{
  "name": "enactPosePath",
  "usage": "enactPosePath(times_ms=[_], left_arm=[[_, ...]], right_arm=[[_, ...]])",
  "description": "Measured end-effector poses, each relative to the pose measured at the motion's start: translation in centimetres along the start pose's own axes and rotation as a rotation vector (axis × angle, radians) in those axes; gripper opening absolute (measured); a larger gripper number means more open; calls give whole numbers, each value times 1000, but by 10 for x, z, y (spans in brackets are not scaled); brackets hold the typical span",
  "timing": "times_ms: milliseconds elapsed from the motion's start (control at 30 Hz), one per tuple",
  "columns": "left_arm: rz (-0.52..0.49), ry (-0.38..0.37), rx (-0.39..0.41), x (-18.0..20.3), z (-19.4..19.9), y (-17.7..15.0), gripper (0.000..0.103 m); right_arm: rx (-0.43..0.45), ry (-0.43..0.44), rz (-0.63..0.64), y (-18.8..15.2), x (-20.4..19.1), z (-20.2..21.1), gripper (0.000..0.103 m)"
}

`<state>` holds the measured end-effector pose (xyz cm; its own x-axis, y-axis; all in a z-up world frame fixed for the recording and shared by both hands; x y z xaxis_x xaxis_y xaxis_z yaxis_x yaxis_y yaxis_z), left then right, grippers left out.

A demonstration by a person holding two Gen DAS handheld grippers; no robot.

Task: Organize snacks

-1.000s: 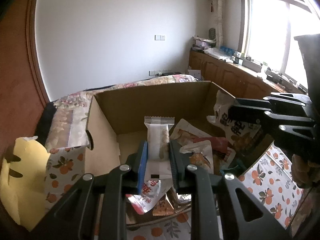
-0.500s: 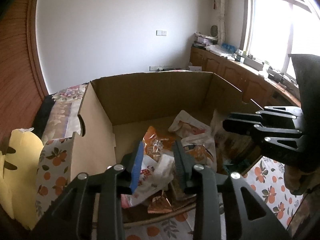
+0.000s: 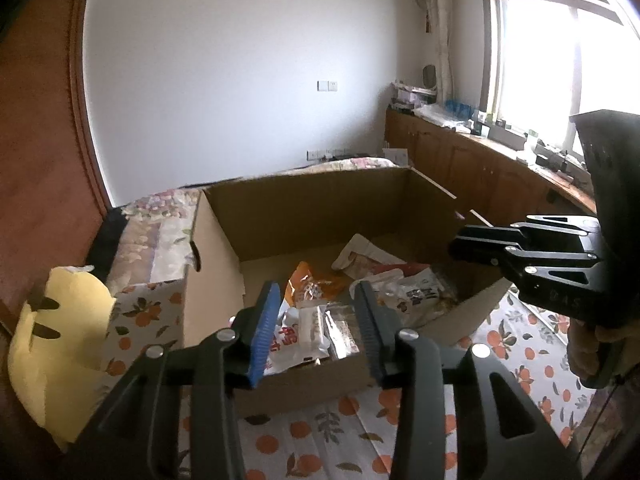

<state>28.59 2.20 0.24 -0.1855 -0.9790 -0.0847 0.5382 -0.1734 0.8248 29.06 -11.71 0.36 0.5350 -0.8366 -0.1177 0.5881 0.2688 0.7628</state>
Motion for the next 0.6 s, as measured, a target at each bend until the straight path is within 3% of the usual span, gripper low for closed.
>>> enactPosePath(times_ms=[300,600], left_arm=[[-10,40,73,1,61,9,41],[-28,85,132,6,113,6,48]], right_arm=[[65,0,-2,-2,-23,50,23],[129,-37,-9,-11,-40,97,61]])
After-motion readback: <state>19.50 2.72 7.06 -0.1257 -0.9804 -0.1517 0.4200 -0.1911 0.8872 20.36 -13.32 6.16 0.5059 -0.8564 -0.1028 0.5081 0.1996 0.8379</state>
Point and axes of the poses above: each gripper's, at about its wrist camera, not at the fingertips, and z roughly against the way its jaws point, x to its right, y to its top, the point moved 4 cm from there along -z, roughly the way its jaws point, and after that the axes turned 10 degrees about y, right-handed, at the moved point
